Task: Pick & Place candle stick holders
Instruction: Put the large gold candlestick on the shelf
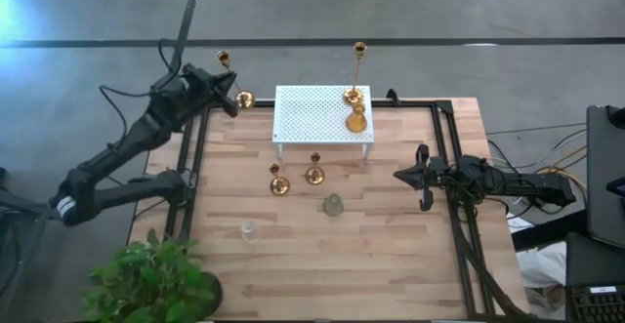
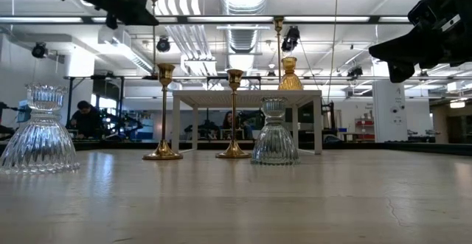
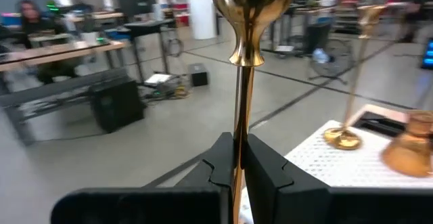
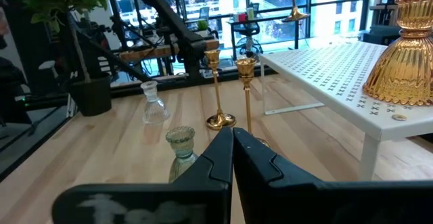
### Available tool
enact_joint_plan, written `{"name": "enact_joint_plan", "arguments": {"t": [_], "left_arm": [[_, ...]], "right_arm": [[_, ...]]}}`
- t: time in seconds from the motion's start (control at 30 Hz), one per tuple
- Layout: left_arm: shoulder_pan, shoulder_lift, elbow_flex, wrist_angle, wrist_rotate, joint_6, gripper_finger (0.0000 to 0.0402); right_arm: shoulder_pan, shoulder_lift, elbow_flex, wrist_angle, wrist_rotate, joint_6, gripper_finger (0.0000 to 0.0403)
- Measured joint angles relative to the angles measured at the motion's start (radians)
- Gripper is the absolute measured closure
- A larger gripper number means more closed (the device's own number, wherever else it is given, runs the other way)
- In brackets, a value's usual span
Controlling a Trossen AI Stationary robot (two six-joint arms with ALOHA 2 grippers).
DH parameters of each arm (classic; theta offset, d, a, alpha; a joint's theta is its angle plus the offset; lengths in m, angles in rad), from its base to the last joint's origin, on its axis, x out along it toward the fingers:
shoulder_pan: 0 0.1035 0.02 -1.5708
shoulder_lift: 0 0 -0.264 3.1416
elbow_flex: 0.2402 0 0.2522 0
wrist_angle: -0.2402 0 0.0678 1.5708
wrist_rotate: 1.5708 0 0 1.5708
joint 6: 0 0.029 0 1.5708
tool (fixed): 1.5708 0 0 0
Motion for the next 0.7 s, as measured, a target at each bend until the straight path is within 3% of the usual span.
{"name": "enact_joint_plan", "arguments": {"t": [0.17,0.33,0.7], "left_arm": [[0.013,0.074,0.048,-0.001,0.083,0.003,0.0382],[0.013,0.114,0.078,0.001,0.09,0.007,0.0382],[0.013,0.049,0.08,-0.096,0.12,-0.031,0.0382]], "right_arm": [[0.0,0.0,0.0,0.0,0.0,0.0,0.0394],[0.0,0.0,0.0,0.0,0.0,0.0,0.0394],[0.0,0.0,0.0,0.0,0.0,0.0,0.0394]]}}
